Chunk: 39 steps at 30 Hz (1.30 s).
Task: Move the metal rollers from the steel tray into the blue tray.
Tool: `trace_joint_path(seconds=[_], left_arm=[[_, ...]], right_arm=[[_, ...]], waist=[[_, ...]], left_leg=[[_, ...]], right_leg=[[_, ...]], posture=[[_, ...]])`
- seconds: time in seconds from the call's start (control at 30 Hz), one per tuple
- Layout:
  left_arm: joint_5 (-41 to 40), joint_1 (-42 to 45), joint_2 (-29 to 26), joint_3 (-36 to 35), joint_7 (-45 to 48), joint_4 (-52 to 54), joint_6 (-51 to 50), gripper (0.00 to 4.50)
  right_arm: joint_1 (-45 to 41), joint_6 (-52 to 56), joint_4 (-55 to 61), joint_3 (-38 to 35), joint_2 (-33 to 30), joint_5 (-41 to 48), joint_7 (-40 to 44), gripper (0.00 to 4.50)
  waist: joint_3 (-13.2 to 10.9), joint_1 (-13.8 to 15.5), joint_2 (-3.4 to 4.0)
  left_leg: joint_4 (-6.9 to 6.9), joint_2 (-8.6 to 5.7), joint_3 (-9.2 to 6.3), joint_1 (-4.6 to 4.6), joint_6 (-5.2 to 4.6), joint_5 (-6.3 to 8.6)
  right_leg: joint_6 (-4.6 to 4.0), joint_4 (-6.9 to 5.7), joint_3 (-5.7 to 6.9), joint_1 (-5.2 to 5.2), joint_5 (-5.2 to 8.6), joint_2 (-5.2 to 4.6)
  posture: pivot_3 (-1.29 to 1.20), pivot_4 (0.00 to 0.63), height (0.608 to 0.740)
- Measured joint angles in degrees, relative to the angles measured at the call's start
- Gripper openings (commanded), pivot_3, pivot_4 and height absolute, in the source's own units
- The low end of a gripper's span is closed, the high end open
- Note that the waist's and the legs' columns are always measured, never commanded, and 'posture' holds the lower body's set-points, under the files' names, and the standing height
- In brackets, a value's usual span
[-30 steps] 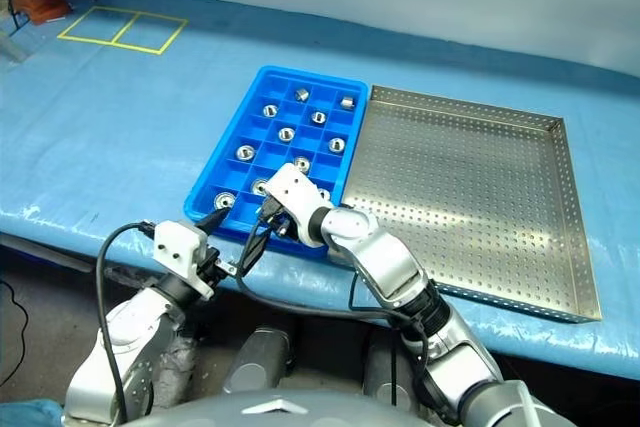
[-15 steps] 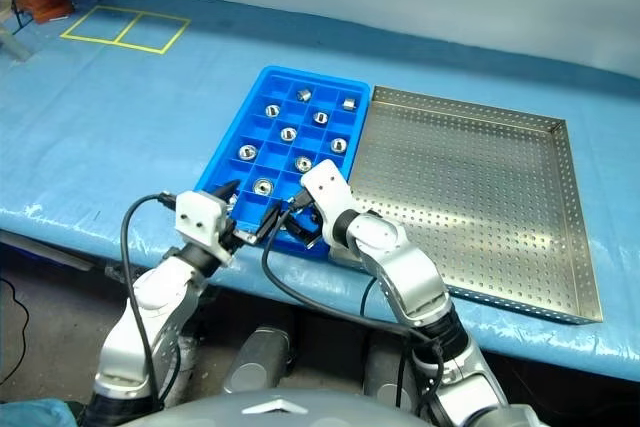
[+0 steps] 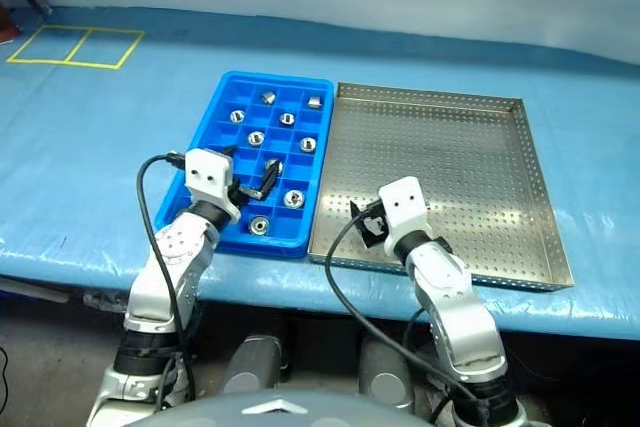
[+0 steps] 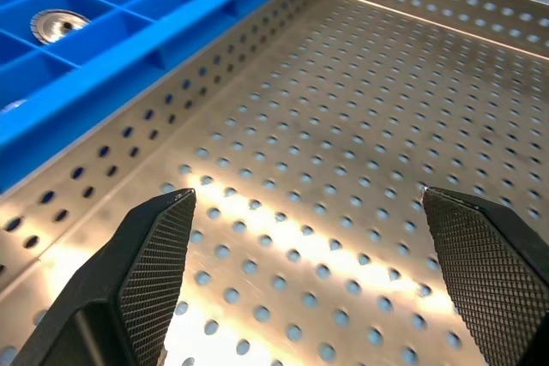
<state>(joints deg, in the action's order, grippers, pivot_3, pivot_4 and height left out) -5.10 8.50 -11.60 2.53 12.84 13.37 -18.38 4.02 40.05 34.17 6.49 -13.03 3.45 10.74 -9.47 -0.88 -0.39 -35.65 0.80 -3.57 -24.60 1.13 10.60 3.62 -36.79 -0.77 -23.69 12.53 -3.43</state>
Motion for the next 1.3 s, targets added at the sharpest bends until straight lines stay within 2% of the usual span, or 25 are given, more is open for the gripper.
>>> trace_joint_path(seconds=[0.23,0.7,1.3], left_arm=[[-0.03,-0.51,-1.12,0.23,2.28,-0.02,-0.13,4.50],[0.47,-3.44,-1.07,0.52,1.79,0.72,-1.59,4.50],[0.59,-3.42,-0.97,1.66,1.96,0.82,-2.06,4.50]], right_arm=[[1.92,-0.92,0.75,-1.99,1.26,0.65,-0.68,4.46],[-0.56,-0.92,0.24,1.72,1.34,0.46,0.59,4.46],[-0.51,-0.90,0.24,2.09,1.17,0.22,0.56,4.46]], waist=[[0.00,-0.52,0.00],[0.00,0.38,-0.02],[0.00,0.31,-0.02]], left_leg=[[-0.12,0.01,0.00,0.02,0.00,0.00],[-0.14,0.00,-0.03,0.00,0.00,0.00],[-0.16,0.00,-0.02,0.02,0.00,0.00]], right_leg=[[0.02,-0.05,-0.01,0.05,-0.01,0.00],[0.02,-0.05,-0.01,0.06,-0.02,0.00],[0.03,-0.06,-0.01,0.08,-0.02,0.00]], posture=[[0.00,0.150,0.740],[0.06,0.150,0.740],[0.04,0.150,0.740]])
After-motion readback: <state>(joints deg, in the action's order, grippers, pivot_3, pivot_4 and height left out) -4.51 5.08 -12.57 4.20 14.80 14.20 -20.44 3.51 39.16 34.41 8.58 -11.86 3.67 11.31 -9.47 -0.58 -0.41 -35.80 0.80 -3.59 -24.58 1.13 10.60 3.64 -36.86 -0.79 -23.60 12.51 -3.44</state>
